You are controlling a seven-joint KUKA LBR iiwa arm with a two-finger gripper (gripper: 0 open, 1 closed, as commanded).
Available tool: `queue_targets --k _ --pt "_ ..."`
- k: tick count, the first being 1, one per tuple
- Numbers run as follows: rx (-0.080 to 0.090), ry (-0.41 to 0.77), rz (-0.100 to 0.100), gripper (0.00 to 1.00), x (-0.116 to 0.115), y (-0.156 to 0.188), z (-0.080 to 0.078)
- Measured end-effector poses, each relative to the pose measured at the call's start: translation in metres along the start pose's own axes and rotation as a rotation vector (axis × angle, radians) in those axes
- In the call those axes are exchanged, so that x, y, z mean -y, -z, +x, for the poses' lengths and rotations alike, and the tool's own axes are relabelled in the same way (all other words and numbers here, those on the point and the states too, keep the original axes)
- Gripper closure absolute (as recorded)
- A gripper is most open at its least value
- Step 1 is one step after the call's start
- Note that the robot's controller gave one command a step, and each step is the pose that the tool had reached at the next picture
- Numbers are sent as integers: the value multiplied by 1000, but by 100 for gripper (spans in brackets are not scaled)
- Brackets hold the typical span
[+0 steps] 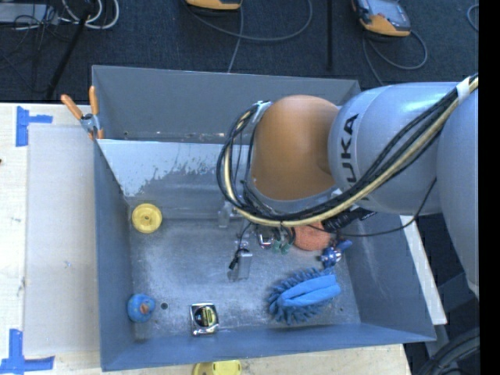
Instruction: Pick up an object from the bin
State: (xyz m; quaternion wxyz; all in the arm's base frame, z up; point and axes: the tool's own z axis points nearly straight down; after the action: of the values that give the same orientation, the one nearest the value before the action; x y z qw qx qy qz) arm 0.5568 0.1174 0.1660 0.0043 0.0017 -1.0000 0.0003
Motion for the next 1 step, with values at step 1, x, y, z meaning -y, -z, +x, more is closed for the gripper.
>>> queue_targets --k 1 --pt "7 -3 -1 0 1 5 -2"
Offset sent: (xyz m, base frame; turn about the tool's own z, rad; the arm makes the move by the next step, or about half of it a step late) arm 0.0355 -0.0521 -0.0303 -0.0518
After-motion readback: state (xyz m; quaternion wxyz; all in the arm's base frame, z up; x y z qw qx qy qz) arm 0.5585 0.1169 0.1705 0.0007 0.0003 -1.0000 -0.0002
